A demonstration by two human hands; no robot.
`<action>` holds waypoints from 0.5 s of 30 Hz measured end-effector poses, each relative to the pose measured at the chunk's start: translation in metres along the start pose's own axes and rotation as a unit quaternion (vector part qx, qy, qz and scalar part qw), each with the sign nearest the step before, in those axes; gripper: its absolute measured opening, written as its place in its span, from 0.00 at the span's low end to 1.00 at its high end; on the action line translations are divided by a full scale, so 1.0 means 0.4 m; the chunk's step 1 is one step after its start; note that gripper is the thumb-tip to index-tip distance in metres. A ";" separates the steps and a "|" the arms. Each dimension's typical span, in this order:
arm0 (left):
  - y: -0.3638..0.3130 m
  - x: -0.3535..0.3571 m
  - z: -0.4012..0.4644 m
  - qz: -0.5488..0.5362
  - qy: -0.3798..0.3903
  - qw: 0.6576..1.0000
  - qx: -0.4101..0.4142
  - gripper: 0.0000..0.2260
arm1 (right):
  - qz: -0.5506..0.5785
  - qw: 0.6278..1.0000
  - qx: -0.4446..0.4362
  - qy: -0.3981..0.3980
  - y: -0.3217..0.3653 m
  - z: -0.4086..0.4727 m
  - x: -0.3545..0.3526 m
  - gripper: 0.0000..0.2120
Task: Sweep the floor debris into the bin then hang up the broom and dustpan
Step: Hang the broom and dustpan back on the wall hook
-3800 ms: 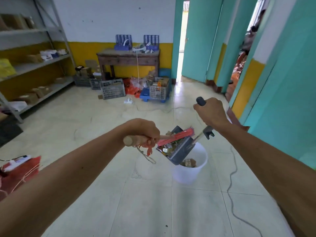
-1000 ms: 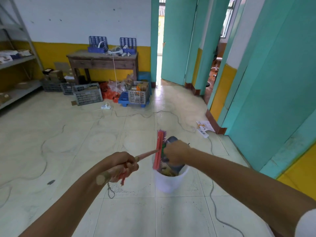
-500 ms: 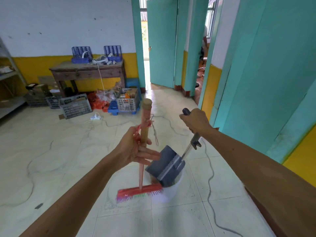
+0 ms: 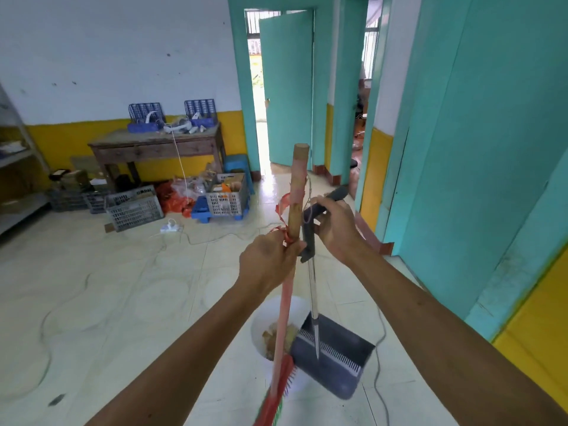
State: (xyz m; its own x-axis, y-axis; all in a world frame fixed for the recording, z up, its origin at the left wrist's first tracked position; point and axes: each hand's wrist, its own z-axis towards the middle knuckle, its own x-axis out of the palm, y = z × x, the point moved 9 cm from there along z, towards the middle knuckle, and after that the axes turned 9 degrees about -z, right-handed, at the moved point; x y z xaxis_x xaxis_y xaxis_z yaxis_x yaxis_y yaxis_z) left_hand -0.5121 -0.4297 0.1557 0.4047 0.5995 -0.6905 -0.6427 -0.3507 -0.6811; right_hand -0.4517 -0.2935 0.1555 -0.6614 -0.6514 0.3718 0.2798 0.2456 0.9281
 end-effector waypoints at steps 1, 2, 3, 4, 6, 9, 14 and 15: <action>-0.022 -0.006 0.001 0.066 -0.043 0.996 0.029 0.14 | -0.002 1.000 -0.015 -0.009 0.020 -0.003 -0.014 0.03; -0.045 -0.008 -0.001 0.098 -0.079 0.991 0.054 0.15 | 0.004 0.999 -0.029 -0.022 0.041 -0.006 -0.029 0.05; -0.069 -0.006 -0.001 0.102 -0.108 0.986 0.078 0.15 | 0.011 0.998 -0.043 -0.035 0.065 -0.011 -0.043 0.07; -0.092 -0.003 -0.003 0.087 -0.135 0.982 0.104 0.16 | 0.013 0.997 -0.058 -0.045 0.090 -0.018 -0.054 0.08; -0.133 0.012 -0.005 0.023 -0.173 0.973 0.149 0.16 | 0.016 0.994 -0.091 -0.062 0.141 -0.033 -0.075 0.07; -0.175 0.067 -0.002 -0.120 -0.146 0.969 0.161 0.14 | 0.050 0.988 -0.115 -0.094 0.206 -0.064 -0.116 0.05; -0.254 0.162 0.000 -0.381 -0.111 0.910 0.122 0.09 | 0.111 0.982 -0.095 -0.120 0.276 -0.111 -0.179 0.07; -0.275 0.185 0.004 -0.412 -0.083 0.900 0.115 0.09 | 0.120 0.980 -0.091 -0.132 0.285 -0.122 -0.195 0.07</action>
State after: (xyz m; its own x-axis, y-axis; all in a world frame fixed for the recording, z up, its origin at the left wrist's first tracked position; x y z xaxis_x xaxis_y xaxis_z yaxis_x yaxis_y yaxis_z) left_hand -0.4124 -0.3456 0.1799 0.7160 0.6930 0.0845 -0.2944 0.4095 -0.8635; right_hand -0.3345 -0.2497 0.2314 -0.7116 -0.3754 0.5939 0.5534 0.2214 0.8029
